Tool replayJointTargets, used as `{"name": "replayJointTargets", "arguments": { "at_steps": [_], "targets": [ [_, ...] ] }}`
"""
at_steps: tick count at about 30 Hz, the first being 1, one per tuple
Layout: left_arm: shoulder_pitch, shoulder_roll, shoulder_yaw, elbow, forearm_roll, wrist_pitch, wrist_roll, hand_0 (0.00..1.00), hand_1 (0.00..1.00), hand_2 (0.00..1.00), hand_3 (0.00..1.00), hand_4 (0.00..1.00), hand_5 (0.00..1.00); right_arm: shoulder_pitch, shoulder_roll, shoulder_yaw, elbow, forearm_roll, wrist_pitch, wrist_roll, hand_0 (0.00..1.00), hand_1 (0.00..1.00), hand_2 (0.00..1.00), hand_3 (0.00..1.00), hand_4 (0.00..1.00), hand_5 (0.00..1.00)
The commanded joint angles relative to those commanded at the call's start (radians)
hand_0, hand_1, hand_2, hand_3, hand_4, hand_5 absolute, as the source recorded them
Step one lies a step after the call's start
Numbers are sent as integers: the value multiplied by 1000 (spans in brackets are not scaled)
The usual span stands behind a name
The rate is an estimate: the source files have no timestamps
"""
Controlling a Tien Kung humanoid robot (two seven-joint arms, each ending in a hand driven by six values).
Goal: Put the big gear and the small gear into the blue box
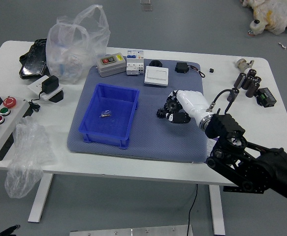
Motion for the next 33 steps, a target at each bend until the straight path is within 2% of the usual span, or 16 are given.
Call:
{"name": "replayJointTargets", "arguments": {
  "at_steps": [6,7,12,13,18,19,24,25,30,31,33],
  "targets": [
    [4,0,-5,-2,7,-1,6,653,594,584,738,746,619,108,30,-98,46,33,2,23,524,468,465,590,561,42],
    [4,0,-7,-2,9,-1,7,653,595,584,740,748,622,130,38,-121,52,42,2,30,569,488,492,599,576,34],
    [3,0,-11,-4,17,-2,12,653,595,584,740,748,622,211,86,-223,57,88,18,59,569,488,492,599,576,34],
    [3,0,-12,-4,18,-3,12,653,594,584,741,748,623,219,94,-239,53,94,25,59,674,636,626,662,391,144],
    [4,0,-15,-5,23,-3,16,653,594,584,741,748,623,249,128,-307,18,120,63,57,674,636,626,662,391,144],
    [4,0,-16,-5,23,-3,16,653,594,584,742,748,625,253,134,-317,8,124,75,50,827,879,849,752,422,263],
    [2,-1,-16,-5,22,-3,15,653,594,584,742,748,625,260,144,-329,-14,121,93,35,827,879,849,752,422,263],
    [2,-1,-16,-5,23,-3,15,653,594,584,742,747,628,263,143,-330,-13,122,92,35,935,998,998,985,563,293],
    [1,-1,-19,-5,25,-2,15,653,594,584,742,747,628,276,135,-345,10,136,94,24,935,998,998,985,563,293],
    [1,0,-18,-5,24,-1,15,653,594,584,742,746,633,277,134,-344,16,136,92,24,949,998,998,998,625,300],
    [1,0,-17,-5,23,-1,14,653,594,584,742,746,633,275,131,-338,23,135,87,26,949,998,998,998,625,300]
  ]
}}
